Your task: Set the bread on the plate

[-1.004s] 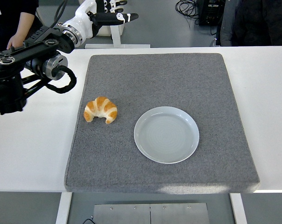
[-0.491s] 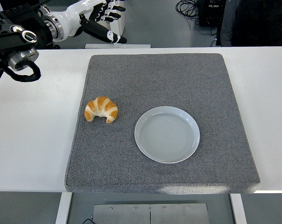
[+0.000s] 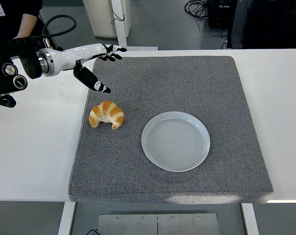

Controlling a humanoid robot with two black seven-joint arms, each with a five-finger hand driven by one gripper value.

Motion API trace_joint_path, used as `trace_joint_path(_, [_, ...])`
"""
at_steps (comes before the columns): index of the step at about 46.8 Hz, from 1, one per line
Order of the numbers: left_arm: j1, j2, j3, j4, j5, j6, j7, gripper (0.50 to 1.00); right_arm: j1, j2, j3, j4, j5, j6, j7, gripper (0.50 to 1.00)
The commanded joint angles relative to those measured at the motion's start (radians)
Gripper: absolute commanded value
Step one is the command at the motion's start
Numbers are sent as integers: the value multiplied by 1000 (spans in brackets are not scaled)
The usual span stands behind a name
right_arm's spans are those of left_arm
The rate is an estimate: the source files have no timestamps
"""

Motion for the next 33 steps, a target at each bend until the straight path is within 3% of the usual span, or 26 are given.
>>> trace_joint_path(1, [33,17,-3,1,52,3,-12,930,0,0,0,0,0,0,0,1000])
trace_joint_path(9, [125,37,-38,1,112,21,-60,930,0,0,0,0,-1,0,0,1000])
trace_joint_path(22, [250,23,-69,21,251,99,-69,928,2,0,-1,0,0,0,0,1000])
trace_joint_path(33, [313,-38,-118,98,268,119,-115,928,2,0,-3,0,0,0,0,1000])
